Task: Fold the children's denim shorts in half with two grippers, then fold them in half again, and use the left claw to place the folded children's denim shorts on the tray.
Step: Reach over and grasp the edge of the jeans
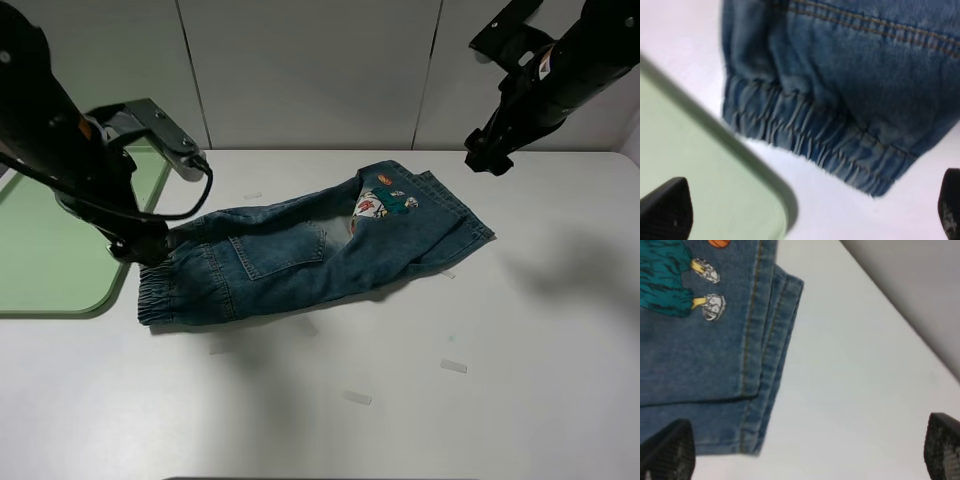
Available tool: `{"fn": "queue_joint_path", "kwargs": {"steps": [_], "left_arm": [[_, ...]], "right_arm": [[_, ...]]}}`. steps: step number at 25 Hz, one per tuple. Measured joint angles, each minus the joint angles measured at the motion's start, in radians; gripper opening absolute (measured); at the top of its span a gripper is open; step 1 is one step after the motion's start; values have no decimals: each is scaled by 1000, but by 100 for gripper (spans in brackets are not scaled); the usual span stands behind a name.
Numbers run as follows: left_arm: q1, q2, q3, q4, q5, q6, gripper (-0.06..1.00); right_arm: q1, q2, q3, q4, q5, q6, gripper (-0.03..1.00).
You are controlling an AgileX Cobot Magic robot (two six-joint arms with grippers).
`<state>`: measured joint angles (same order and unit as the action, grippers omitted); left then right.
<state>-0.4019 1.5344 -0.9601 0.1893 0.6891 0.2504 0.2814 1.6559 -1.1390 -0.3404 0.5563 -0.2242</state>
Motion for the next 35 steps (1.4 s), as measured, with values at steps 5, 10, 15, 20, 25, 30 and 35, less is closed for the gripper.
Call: {"fn": "queue_joint_path", "kwargs": {"steps": [5, 10, 15, 20, 25, 30, 35], "left_arm": [[0, -131, -16, -3, 82, -39, 96], [0, -295, -17, -3, 149, -111, 96], [0, -463, -16, -5, 214, -155, 96], [0, -667, 40, -6, 240, -198, 96], [0, -905, 127, -24, 293, -234, 95], [0, -1114, 197, -79, 316, -237, 95], [0, -1311, 307, -144, 316, -238, 95]], "right_arm": [[0, -64, 0, 64, 123, 110, 69], [0, -125, 0, 95, 266, 187, 69], [0, -165, 0, 134, 348, 194, 69], [0, -182, 0, 177, 438, 194, 69], [0, -182, 0, 224, 460, 195, 69], [0, -182, 0, 256, 464, 195, 69], [0, -182, 0, 269, 465, 196, 69]]}}
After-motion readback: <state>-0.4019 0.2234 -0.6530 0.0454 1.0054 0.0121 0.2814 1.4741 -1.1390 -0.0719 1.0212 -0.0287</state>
